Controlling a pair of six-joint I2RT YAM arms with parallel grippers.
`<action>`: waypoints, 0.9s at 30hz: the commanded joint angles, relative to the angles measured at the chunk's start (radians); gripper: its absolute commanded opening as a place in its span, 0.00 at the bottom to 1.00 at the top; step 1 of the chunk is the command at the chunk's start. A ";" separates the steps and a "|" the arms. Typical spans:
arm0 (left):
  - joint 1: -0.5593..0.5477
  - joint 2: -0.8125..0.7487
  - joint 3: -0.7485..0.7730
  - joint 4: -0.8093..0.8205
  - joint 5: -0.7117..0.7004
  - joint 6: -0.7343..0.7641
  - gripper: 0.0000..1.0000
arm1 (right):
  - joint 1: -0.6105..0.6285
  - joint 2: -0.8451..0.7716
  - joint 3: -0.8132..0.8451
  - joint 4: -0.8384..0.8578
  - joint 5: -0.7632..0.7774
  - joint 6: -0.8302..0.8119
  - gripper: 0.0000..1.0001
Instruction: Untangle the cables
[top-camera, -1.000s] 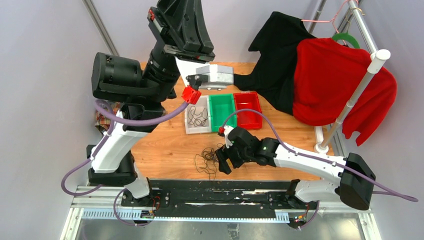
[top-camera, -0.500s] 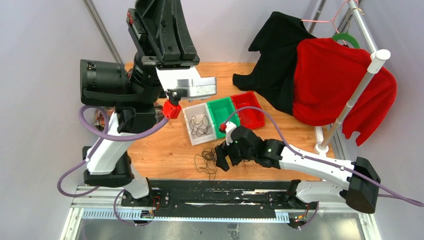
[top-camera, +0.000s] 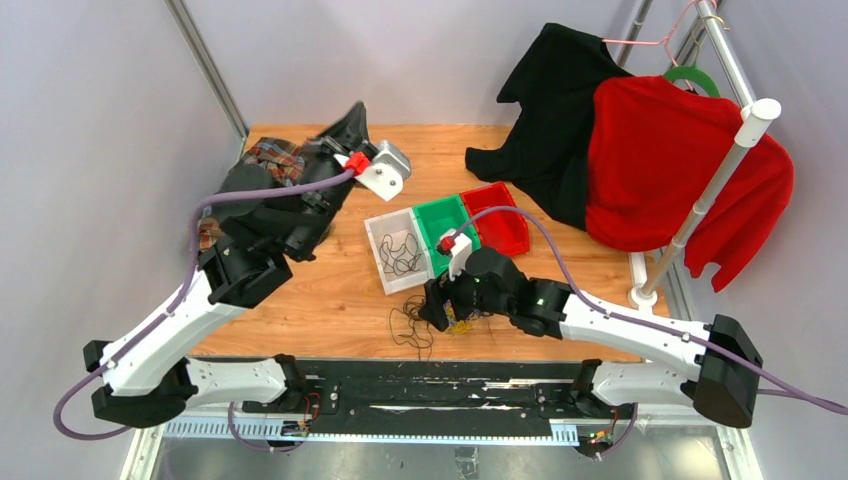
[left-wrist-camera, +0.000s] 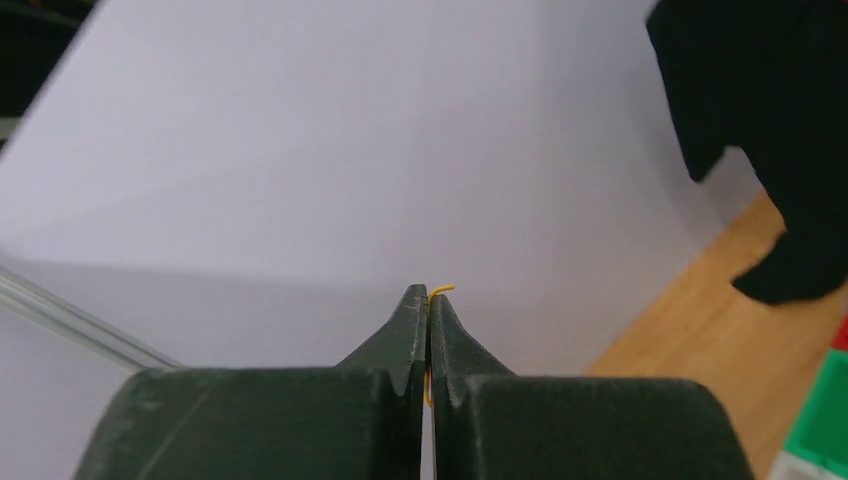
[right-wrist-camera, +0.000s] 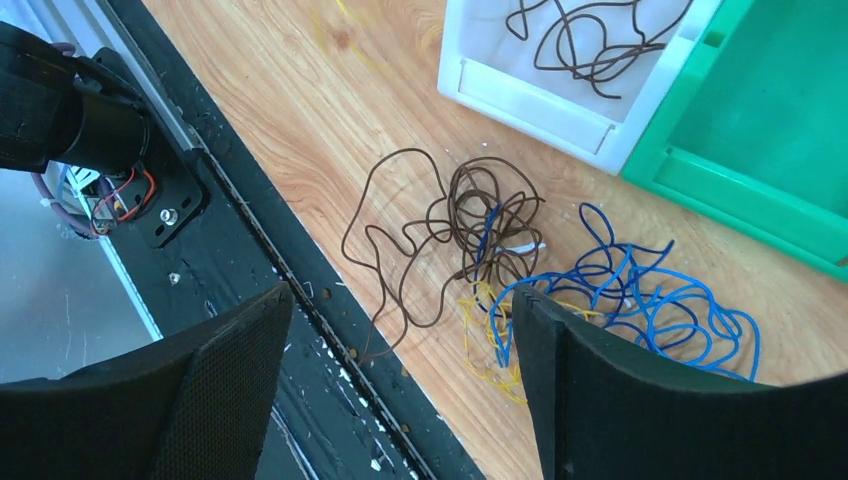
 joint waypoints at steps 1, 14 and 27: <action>0.041 -0.058 -0.075 -0.138 -0.029 -0.236 0.00 | 0.012 -0.087 -0.031 0.050 0.072 -0.021 0.81; 0.058 0.031 0.215 -0.222 -0.002 -0.194 0.00 | 0.010 0.243 0.212 0.417 0.090 -0.361 0.85; 0.058 -0.003 0.223 -0.233 -0.022 -0.145 0.00 | -0.011 0.500 0.463 0.419 -0.006 -0.430 0.49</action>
